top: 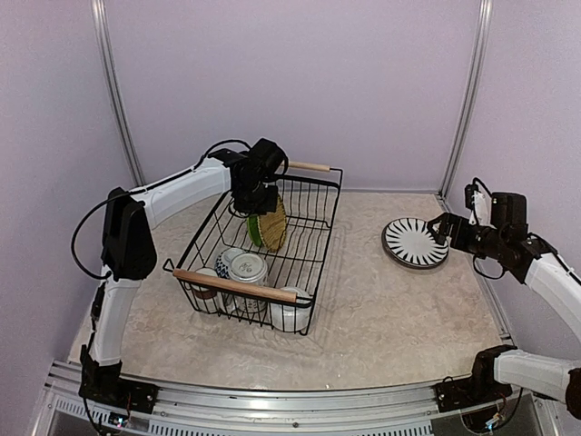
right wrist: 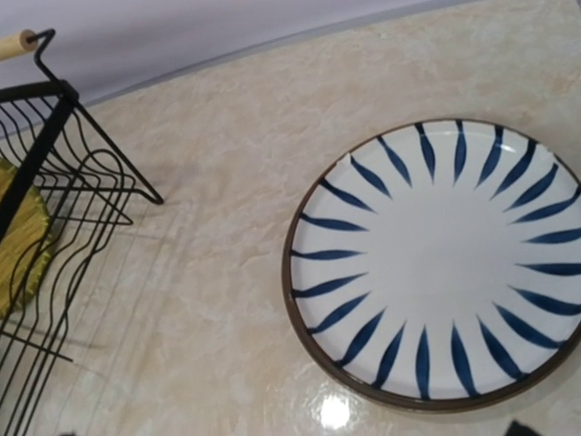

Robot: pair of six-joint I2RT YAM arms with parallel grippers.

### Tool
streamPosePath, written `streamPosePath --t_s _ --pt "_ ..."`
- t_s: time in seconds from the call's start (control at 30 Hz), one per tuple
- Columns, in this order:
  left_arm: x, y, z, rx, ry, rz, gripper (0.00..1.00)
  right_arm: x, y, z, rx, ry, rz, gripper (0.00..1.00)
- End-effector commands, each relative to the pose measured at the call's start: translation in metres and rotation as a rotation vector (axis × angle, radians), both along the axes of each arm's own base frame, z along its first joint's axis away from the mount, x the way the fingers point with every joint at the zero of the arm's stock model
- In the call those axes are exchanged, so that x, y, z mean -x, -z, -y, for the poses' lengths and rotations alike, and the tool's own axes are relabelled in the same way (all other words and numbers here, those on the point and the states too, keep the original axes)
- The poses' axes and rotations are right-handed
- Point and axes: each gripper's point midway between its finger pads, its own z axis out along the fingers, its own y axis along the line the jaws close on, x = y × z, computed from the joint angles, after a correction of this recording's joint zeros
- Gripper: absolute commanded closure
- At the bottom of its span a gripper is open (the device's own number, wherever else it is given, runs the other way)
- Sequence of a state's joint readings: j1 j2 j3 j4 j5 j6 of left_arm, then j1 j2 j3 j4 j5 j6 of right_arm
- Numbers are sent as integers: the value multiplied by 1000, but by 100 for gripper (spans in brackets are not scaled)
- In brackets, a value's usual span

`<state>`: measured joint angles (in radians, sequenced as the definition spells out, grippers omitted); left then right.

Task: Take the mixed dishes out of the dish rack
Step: Grab the plate from the dish rack, then pass from the left arm to the right

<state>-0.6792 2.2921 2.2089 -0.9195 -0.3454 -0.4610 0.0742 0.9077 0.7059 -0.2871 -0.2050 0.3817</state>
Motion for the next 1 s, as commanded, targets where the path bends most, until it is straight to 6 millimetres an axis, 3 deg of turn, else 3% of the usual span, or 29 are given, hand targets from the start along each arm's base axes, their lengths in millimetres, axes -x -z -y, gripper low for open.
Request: streamPosePath --t_s 0.0,0.53,0.7,0.97 --pt "3 -22 10 -5 54 44 100 -3 -6 -5 -25 -15 6 0" --pt "28 -146 11 20 108 258 100 -7 9 -17 -90 -55 -41 0" --pt "46 -176 6 251 136 198 100 -13 9 -37 -212 -119 -39 0" --pt "79 -212 5 768 303 91 100 -21 -17 -85 -414 -231 -18 0"
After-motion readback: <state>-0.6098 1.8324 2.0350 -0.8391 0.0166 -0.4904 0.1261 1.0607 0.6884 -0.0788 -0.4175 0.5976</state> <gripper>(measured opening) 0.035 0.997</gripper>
